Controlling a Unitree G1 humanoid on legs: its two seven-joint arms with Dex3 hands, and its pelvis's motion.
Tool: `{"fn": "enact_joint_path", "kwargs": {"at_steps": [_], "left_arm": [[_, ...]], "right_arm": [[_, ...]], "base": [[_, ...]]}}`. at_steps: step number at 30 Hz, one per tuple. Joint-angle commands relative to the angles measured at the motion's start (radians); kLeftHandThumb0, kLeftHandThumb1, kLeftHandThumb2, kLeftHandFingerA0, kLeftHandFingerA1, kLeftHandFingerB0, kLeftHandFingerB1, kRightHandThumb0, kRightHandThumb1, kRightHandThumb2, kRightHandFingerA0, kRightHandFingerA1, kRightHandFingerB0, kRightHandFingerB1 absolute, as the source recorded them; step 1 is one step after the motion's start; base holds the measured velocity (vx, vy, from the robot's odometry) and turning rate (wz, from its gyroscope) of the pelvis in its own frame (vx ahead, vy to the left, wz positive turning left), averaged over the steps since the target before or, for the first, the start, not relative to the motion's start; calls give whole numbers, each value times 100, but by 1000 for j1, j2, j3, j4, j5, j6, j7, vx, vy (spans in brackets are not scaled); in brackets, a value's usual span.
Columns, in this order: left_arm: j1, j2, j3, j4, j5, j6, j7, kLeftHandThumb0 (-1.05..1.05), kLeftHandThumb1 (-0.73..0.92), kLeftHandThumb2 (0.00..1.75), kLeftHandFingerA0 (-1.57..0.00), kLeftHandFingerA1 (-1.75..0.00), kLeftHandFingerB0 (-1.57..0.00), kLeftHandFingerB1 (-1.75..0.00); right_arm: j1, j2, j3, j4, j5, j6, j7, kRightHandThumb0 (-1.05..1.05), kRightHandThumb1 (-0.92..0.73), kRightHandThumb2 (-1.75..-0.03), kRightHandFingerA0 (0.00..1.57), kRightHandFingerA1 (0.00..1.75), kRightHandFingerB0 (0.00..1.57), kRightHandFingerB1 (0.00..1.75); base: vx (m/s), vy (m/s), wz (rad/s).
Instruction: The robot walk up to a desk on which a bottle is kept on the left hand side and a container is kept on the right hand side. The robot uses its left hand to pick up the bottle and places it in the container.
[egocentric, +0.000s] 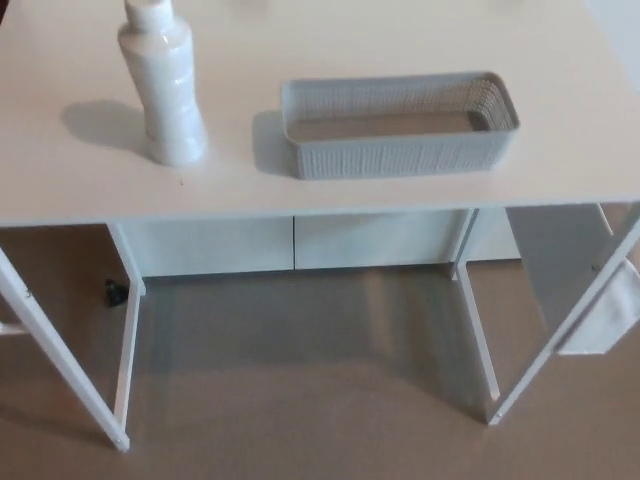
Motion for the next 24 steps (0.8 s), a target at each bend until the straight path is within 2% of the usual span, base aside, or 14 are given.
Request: {"fn": "enact_joint_path", "kwargs": {"at_steps": [1, 2, 3, 4, 5, 6, 9, 10, 11, 12, 21, 22, 23, 24], "left_arm": [[-12, 13, -1, 39, -3, 3, -4, -33, 65, 59, -38, -48, -34, -48], [-14, 14, 1, 43, -4, 3, -2, -32, 64, 59, -39, -48, -35, -48], [-15, 15, 0, 46, -4, 1, -4, -30, 44, 89, -31, -58, -25, -56], [-15, 15, -1, 47, -3, 0, -6, -30, 44, 89, -31, -58, -25, -56], [-18, 16, 2, 51, -9, 5, -12, -26, 45, 90, -29, -58, -24, -56], [-20, 17, 4, 53, -14, 6, -18, -26, 46, 91, -30, -58, -25, -56], [-16, 23, -5, 49, -7, -7, -32, -29, 47, 92, -28, -57, -23, -55], [-16, 23, -5, 49, -8, -5, -33, -28, 46, 91, -29, -57, -22, -55], [-18, 23, -2, 51, -12, 0, -31, -28, 46, 91, -29, -57, -22, -55], [-19, 22, -2, 52, -12, 3, -28, -28, 46, 91, -29, -58, -22, -55], [-15, 25, -24, 51, 12, -24, -35, -32, 46, 90, -31, -58, -25, -56], [-20, 22, -18, 51, 6, -16, -22, -32, 66, 60, -41, -49, -37, -50], [-25, 21, -13, 56, 0, -5, -16, -29, 46, 90, -31, -58, -26, -56], [-28, 21, -10, 59, -4, 2, -13, -29, 46, 90, -31, -58, -26, -56]], "right_arm": [[18, -7, -2, -54, 4, -3, -16, -49, -60, -57, 70, 56, 52, 44], [28, -7, 2, -74, -3, 7, -21, -47, -62, -59, 70, 55, 51, 44], [29, -8, 4, -76, -7, 5, -24, -49, -61, -57, 70, 55, 50, 44], [28, -9, 4, -72, -9, 1, -26, -49, -61, -57, 70, 55, 50, 44], [26, -11, 5, -70, -10, 1, -25, -53, -47, -85, 64, 66, 45, 56], [26, -11, 7, -72, -12, 5, -27, -48, -63, -58, 70, 54, 50, 43], [41, -12, 15, -109, -18, 19, -33, -48, -62, -58, 70, 54, 49, 43], [33, -15, 15, -88, -17, 9, -31, -51, -48, -85, 64, 66, 44, 56], [23, -19, 16, -64, -16, -1, -27, -51, -48, -85, 64, 66, 44, 56], [15, -20, 14, -45, -13, -6, -25, -50, -61, -59, 71, 54, 51, 44], [11, -25, 13, -8, -2, -23, -14, -50, -61, -58, 67, 53, 50, 43], [7, -23, 12, -6, 0, -22, -18, -50, -61, -58, 67, 53, 50, 44], [1, -23, 11, 4, 3, -21, -17, -51, -61, -58, 67, 53, 50, 44], [-4, -23, 10, 13, 5, -21, -16, -51, -61, -58, 67, 53, 50, 44]], "base": [[186, 14, 9], [175, -5, 5], [182, -36, 4], [177, -38, 5], [87, -113, 10], [68, -126, 3], [217, -145, 19], [202, -234, 13], [181, -220, -15], [167, -201, -1], [50, 26, -7], [13, 154, 26], [28, 161, -2], [70, 322, -14]]}}
